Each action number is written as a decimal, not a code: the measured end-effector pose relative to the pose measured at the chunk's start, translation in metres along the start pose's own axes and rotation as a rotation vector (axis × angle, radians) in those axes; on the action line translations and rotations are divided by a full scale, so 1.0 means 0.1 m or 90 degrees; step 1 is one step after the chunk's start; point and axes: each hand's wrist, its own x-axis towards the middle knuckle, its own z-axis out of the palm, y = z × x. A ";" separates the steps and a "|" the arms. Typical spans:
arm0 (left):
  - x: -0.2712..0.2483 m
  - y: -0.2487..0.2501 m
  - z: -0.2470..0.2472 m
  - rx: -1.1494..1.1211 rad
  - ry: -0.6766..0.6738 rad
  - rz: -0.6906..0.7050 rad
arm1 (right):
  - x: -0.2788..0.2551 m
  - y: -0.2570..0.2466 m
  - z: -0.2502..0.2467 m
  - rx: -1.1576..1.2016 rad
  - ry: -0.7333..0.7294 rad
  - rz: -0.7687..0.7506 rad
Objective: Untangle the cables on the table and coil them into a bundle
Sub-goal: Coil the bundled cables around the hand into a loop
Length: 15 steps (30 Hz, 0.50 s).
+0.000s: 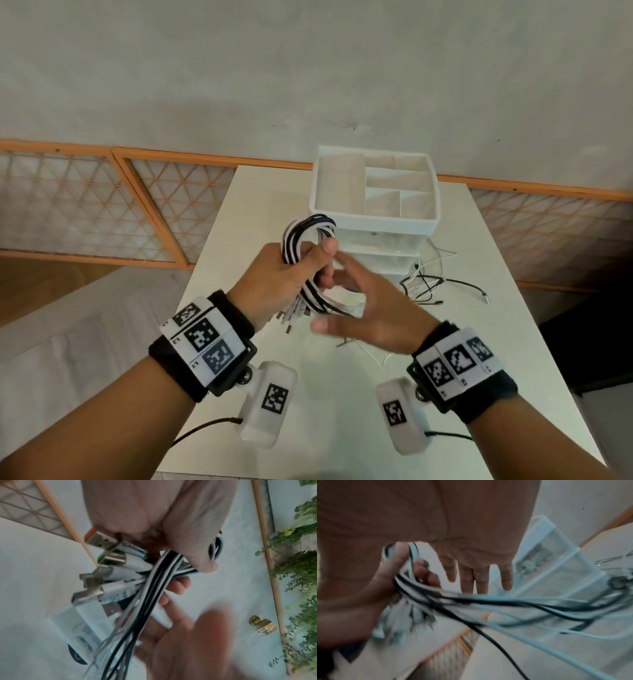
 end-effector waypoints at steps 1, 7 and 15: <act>-0.01 0.02 -0.02 -0.014 0.000 0.000 | -0.02 0.10 0.07 -0.033 -0.029 0.025; -0.07 0.00 0.04 -0.139 -0.098 -0.051 | 0.07 0.66 0.21 -0.257 0.101 0.115; -0.10 -0.36 0.24 0.100 -0.067 -0.120 | 0.06 0.58 -0.07 -0.381 0.264 0.233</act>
